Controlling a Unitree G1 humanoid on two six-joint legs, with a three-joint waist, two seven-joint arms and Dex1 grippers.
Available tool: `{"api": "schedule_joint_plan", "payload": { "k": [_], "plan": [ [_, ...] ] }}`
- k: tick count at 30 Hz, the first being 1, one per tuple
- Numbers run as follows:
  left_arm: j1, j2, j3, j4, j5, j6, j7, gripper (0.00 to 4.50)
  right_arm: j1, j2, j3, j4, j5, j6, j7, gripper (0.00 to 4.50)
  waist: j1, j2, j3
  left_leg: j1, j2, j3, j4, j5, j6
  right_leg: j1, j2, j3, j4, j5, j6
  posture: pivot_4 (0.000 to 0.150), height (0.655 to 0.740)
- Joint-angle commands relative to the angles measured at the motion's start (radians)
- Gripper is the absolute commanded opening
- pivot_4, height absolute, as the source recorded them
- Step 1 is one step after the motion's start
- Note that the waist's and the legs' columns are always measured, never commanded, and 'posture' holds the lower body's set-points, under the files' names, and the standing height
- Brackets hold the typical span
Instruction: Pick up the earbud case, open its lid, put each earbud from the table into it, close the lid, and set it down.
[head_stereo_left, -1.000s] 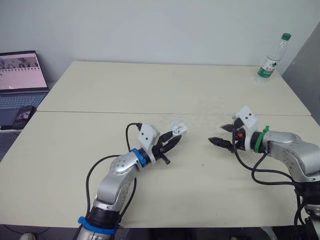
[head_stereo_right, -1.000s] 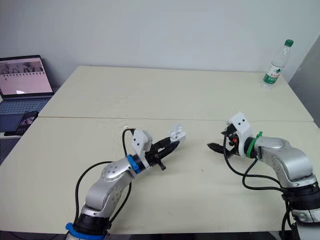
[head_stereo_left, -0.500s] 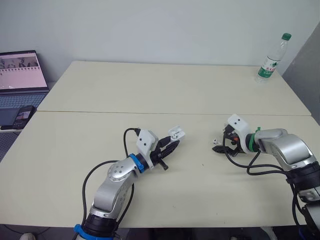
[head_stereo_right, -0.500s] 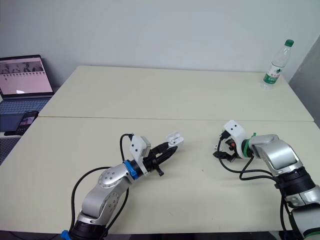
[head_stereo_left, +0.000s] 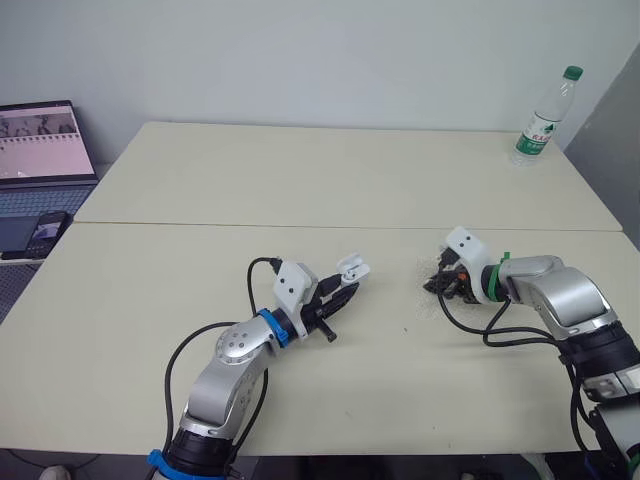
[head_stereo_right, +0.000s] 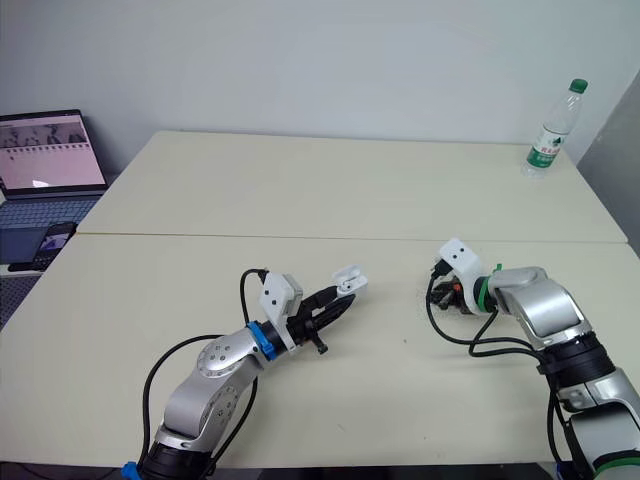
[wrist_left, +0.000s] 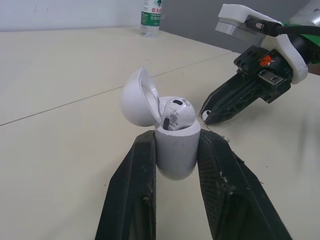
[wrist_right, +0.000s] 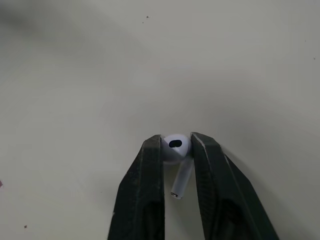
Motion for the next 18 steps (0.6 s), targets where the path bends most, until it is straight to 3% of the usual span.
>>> {"api": "schedule_joint_plan", "payload": {
  "k": [1,3,9,13,18],
  "plan": [
    [-0.001,0.003,-0.002,-0.049,-0.002,-0.027,-0.001,0.81,0.019,-0.033,-0.026,-0.051,-0.009,-0.030,0.025,0.39,0.000,0.000,0.000,0.000,0.000,0.000,0.000,0.000,0.000,0.000,0.000,0.000,0.000,0.000,0.000,0.150,0.7362],
    [0.000,0.006,-0.001,-0.051,-0.002,-0.027,-0.002,0.81,0.042,-0.070,-0.034,-0.080,-0.006,-0.081,0.069,0.39,0.000,0.000,0.000,0.000,0.000,0.000,0.000,0.000,0.000,0.000,0.000,0.000,0.000,0.000,0.000,0.150,0.7362],
    [0.002,0.014,-0.005,-0.052,-0.007,-0.027,-0.011,0.81,0.163,-0.278,-0.022,-0.090,-0.076,-0.519,0.324,0.39,0.002,0.000,0.001,-0.001,-0.001,0.000,0.000,0.000,0.000,0.000,0.000,-0.001,-0.001,-0.001,0.002,0.150,0.7362],
    [-0.004,0.015,-0.011,-0.046,-0.008,-0.029,-0.016,0.81,0.233,-0.384,-0.038,-0.065,-0.073,-0.704,0.499,0.39,0.001,0.000,0.001,0.000,-0.001,0.001,0.000,0.000,0.000,0.000,0.000,-0.001,-0.001,-0.002,0.003,0.150,0.7362],
    [-0.006,0.017,-0.013,-0.044,-0.009,-0.032,-0.020,0.81,0.272,-0.440,-0.031,0.037,-0.138,-0.924,0.589,0.39,-0.001,0.000,0.001,0.002,0.001,0.003,0.000,0.000,0.000,0.001,-0.001,-0.001,0.001,-0.001,0.002,0.150,0.7362]
  ]
}}
